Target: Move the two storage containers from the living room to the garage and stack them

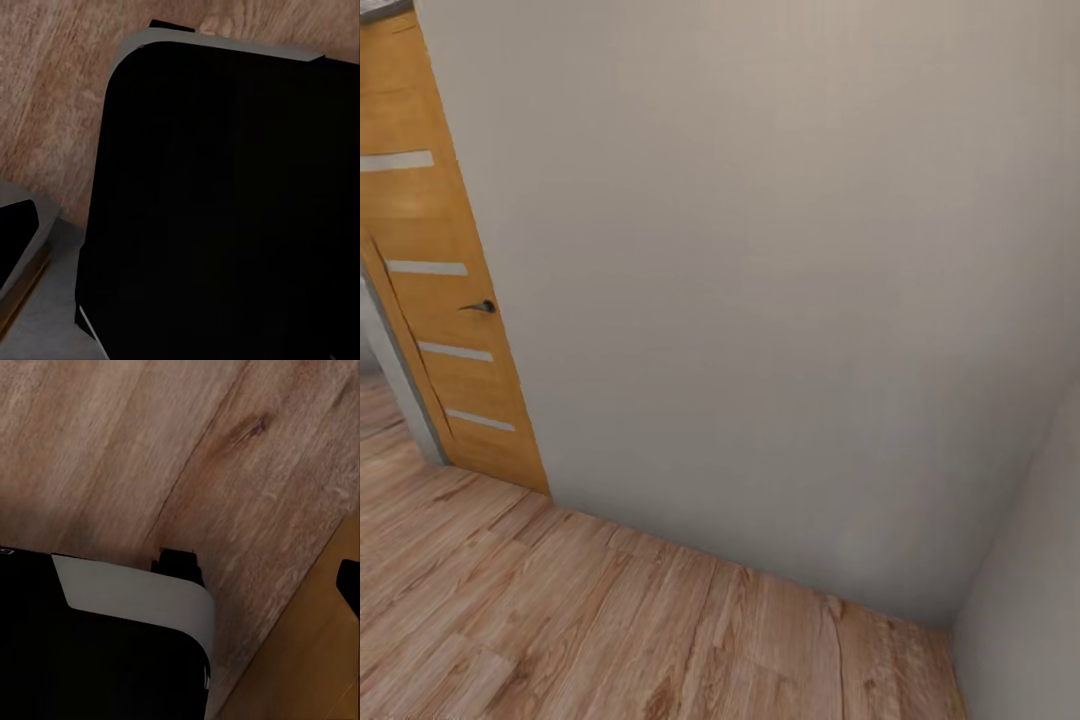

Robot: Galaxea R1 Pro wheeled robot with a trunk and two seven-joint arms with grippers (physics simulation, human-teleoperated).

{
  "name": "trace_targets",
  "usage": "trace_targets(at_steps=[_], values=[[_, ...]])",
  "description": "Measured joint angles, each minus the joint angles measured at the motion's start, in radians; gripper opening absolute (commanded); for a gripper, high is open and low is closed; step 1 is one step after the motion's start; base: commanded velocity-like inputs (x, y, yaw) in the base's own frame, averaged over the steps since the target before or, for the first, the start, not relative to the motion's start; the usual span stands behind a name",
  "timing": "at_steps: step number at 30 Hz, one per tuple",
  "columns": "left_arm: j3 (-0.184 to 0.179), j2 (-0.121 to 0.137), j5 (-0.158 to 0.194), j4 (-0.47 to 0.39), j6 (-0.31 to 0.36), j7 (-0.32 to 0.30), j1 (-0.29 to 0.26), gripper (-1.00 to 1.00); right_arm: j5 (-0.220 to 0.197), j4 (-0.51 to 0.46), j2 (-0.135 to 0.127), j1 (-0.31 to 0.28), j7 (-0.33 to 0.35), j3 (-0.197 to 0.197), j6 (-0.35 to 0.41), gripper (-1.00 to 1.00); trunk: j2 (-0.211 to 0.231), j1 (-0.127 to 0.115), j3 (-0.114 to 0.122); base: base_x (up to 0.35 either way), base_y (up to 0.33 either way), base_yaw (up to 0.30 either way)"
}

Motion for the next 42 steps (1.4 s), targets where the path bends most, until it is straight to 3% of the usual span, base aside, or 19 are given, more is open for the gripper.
trace_targets(at_steps=[10, 14, 18, 29, 42], values=[[0.000, -0.001, 0.000, -0.001, 0.000, 0.000, 0.000, 1.00, 0.006, 0.001, -0.002, 0.027, 0.000, 0.002, 0.007, 1.00, 0.000, 0.000, 0.000, 0.115, 0.000, 0.268], [0.001, 0.000, 0.000, -0.001, 0.000, 0.000, 0.000, 1.00, 0.066, 0.001, 0.001, 0.041, 0.000, 0.003, 0.005, 1.00, 0.000, 0.000, 0.000, 0.009, 0.000, 0.268], [0.000, 0.000, 0.000, -0.001, 0.000, 0.000, 0.000, 1.00, 0.092, 0.001, 0.002, 0.044, 0.000, 0.003, 0.004, 1.00, 0.000, 0.000, 0.000, 0.002, 0.000, 0.267], [0.001, 0.001, 0.001, -0.001, 0.000, 0.000, 0.000, 1.00, 0.102, 0.001, 0.000, 0.071, 0.000, 0.003, 0.000, 1.00, 0.000, 0.000, 0.000, 0.017, 0.000, 0.268], [0.001, 0.001, 0.002, -0.001, 0.000, 0.000, 0.000, 1.00, 0.102, 0.001, -0.001, 0.074, 0.000, 0.003, 0.001, 1.00, 0.000, 0.000, 0.000, 0.186, 0.000, 0.268]])
